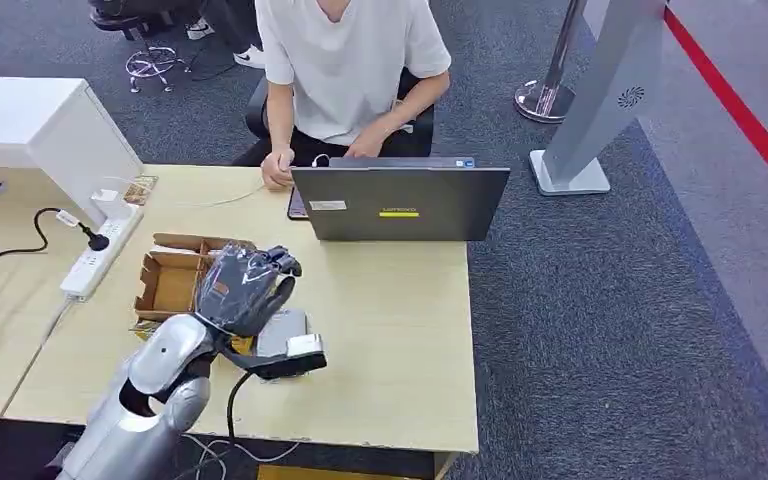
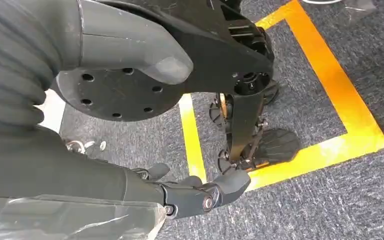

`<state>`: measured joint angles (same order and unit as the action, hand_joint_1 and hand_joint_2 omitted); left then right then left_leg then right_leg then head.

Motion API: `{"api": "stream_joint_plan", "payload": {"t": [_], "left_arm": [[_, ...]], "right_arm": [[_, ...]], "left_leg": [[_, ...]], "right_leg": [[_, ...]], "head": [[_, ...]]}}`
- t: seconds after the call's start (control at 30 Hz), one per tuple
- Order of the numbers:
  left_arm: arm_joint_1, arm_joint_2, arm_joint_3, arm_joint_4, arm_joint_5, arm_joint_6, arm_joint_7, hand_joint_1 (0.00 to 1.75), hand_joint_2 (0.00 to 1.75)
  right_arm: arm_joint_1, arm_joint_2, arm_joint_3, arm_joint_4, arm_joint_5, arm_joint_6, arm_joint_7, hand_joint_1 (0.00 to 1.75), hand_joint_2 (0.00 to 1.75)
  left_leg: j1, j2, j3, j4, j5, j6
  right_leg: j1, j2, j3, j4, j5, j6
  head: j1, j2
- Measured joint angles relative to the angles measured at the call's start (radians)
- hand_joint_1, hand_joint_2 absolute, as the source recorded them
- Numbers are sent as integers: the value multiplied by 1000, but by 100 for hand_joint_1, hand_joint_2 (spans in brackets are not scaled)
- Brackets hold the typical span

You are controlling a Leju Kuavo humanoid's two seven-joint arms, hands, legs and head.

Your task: Pass the card to the sensor for recognition and then transmit it.

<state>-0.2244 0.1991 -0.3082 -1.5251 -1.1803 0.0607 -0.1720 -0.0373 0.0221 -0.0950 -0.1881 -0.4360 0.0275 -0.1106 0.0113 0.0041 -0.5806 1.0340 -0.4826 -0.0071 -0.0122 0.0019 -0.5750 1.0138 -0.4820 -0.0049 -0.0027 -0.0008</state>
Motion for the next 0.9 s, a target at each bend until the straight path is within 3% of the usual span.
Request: {"api": "stream_joint_plan", "payload": {"t": [0.07,0.17,0.23,0.57,0.9], "left_arm": [[11,4,-4,0,-16,-8,22,175,175],[15,3,-5,11,-72,-51,128,175,175],[15,-1,-9,35,-89,-73,162,175,175],[16,-11,-50,92,-176,-103,251,175,175],[17,-15,-79,132,-187,-151,256,175,175]], "right_arm": [[0,0,-2,0,0,2,0,0,175],[0,0,-7,0,5,2,3,0,175],[-1,0,-8,0,7,-1,9,0,175],[0,1,-26,0,5,-6,29,0,175],[0,1,-34,0,8,-5,32,0,175]], "left_leg": [[0,0,0,0,0,0],[0,0,0,0,0,0],[0,0,0,0,0,0],[0,0,0,0,0,0],[0,0,0,0,0,0]], "right_leg": [[0,0,0,0,0,0],[0,0,0,0,0,0],[0,0,0,0,0,0],[0,0,0,0,0,0],[0,0,0,0,0,0]], "head": [[0,0],[0,0],[0,0],[0,0],[0,0]]}}
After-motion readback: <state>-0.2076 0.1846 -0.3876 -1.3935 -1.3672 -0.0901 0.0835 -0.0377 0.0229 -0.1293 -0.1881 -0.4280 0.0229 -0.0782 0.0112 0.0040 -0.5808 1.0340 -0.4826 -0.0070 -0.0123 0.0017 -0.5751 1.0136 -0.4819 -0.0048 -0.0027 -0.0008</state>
